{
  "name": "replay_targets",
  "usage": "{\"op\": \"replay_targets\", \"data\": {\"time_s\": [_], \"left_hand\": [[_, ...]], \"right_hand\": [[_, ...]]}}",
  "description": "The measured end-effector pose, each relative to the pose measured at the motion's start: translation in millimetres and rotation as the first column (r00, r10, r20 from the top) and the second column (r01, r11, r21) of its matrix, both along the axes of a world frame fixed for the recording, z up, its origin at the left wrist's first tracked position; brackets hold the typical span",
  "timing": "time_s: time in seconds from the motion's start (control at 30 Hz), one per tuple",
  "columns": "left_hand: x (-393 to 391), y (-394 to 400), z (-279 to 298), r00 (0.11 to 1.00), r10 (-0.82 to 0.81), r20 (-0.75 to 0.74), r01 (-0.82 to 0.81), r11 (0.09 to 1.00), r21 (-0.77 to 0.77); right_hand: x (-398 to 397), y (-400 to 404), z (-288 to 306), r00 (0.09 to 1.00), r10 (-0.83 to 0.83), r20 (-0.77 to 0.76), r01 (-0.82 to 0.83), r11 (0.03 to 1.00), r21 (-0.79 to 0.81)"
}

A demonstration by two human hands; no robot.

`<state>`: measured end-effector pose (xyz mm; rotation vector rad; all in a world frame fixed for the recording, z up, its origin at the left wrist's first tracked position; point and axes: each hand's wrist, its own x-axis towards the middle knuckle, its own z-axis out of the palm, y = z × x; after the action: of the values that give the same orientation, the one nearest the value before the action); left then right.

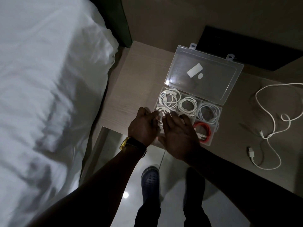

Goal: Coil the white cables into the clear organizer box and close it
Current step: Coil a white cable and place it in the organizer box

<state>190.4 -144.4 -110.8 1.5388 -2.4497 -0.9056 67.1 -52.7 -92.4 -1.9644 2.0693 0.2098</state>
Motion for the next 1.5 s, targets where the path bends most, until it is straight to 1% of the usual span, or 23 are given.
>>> {"op": "replay_targets", "data": {"time_s": [0.13, 0.23, 0.33, 0.4, 0.57, 0.73, 0.83, 0.93, 1.03, 1.1, 1.27, 1.37, 1.5], "left_hand": [[-6.4, -1.8, 1.5, 0.999, 0.005, 0.045, -0.005, 1.0, -0.002], [-13.6, -8.5, 4.1, 0.996, 0.011, 0.089, -0.012, 1.0, 0.004], [-21.8, -13.6, 8.1, 0.991, 0.004, 0.135, -0.002, 1.0, -0.016], [-21.0, -13.6, 9.1, 0.99, -0.017, 0.137, 0.02, 1.0, -0.02], [-5.3, -9.8, 6.1, 0.995, -0.077, 0.057, 0.081, 0.994, -0.077], [4.2, -4.0, 3.5, 0.994, -0.101, -0.031, 0.097, 0.988, -0.122], [7.7, -0.7, 4.2, 0.993, -0.088, -0.081, 0.077, 0.989, -0.129], [10.0, 2.6, 7.3, 0.988, -0.057, -0.14, 0.041, 0.992, -0.116], [11.1, 4.4, 10.8, 0.987, -0.025, -0.159, 0.01, 0.995, -0.095], [11.2, 6.4, 13.9, 0.985, -0.007, -0.17, -0.01, 0.995, -0.096], [10.3, 10.8, 20.3, 0.966, 0.043, -0.256, -0.069, 0.993, -0.093], [9.3, 10.8, 21.9, 0.963, 0.052, -0.266, -0.08, 0.992, -0.094], [9.4, 11.9, 22.0, 0.959, 0.071, -0.275, -0.096, 0.992, -0.077]], "right_hand": [[6.0, -10.5, 5.8, 0.999, 0.042, 0.029, -0.041, 0.998, -0.038], [0.9, -26.1, 9.6, 0.994, 0.064, 0.083, -0.059, 0.996, -0.062], [-3.9, -27.0, 8.4, 0.993, 0.056, 0.104, -0.049, 0.997, -0.062], [-5.3, -20.8, 8.6, 0.994, 0.042, 0.098, -0.038, 0.998, -0.047], [-12.2, -5.7, 4.6, 0.993, 0.028, 0.112, -0.022, 0.998, -0.052], [-22.0, -5.9, 11.2, 0.978, 0.02, 0.208, -0.002, 0.996, -0.088], [-30.4, -5.1, 20.4, 0.959, -0.047, 0.279, 0.093, 0.984, -0.154], [-34.8, -2.7, 25.3, 0.928, -0.094, 0.361, 0.168, 0.97, -0.178], [-38.2, -1.3, 24.0, 0.904, -0.121, 0.411, 0.215, 0.958, -0.192], [-39.5, 0.9, 21.6, 0.896, -0.136, 0.423, 0.235, 0.953, -0.192], [-42.7, 8.6, 15.4, 0.885, -0.194, 0.422, 0.3, 0.933, -0.201], [-46.7, 12.3, 12.6, 0.883, -0.228, 0.41, 0.328, 0.924, -0.194], [-50.1, 17.9, 14.7, 0.868, -0.25, 0.429, 0.376, 0.896, -0.237]]}}
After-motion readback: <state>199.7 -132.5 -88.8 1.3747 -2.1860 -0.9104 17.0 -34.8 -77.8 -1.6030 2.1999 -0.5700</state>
